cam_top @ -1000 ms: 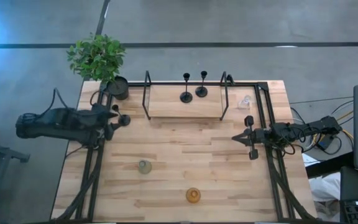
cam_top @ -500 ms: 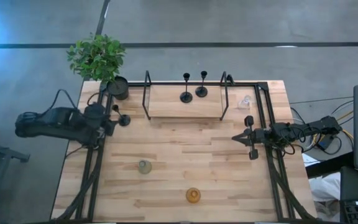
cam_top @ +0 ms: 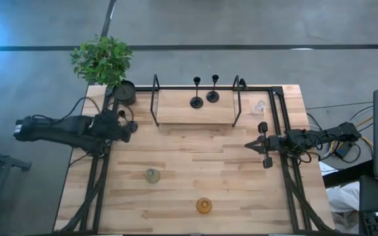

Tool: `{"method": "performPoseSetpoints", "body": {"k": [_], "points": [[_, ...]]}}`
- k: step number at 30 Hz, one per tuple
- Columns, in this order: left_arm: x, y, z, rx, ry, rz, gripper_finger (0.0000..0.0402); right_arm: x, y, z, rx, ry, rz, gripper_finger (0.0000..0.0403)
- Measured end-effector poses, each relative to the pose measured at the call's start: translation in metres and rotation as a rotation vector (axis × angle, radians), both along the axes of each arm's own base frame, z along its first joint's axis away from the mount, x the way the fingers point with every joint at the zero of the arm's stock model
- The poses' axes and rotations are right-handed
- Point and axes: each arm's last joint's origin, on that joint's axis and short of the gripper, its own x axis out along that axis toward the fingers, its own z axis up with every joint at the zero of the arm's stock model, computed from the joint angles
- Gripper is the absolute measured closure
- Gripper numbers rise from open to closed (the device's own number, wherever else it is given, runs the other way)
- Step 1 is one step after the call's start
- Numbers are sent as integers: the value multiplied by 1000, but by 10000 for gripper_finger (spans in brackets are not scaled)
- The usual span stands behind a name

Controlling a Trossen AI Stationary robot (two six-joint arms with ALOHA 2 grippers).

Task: Pick & Place candle stick holders
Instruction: Put the black candle holder on the shelf aligned with the other black candle holders

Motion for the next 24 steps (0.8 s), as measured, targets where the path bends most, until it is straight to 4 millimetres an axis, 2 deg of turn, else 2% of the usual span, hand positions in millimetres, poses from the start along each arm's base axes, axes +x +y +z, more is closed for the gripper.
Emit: {"method": "performPoseSetpoints", "body": {"k": [10, 17, 24], "points": [[22, 0, -16, -26, 81, 132, 120, 0, 0, 0, 1, 1, 1, 394], [28, 4, -35, 13, 111, 218, 120, 0, 0, 0, 0, 2, 1, 394], [25, 7, -58, 46, 86, 254, 123, 0, 0, 0, -1, 2, 1, 394]]}}
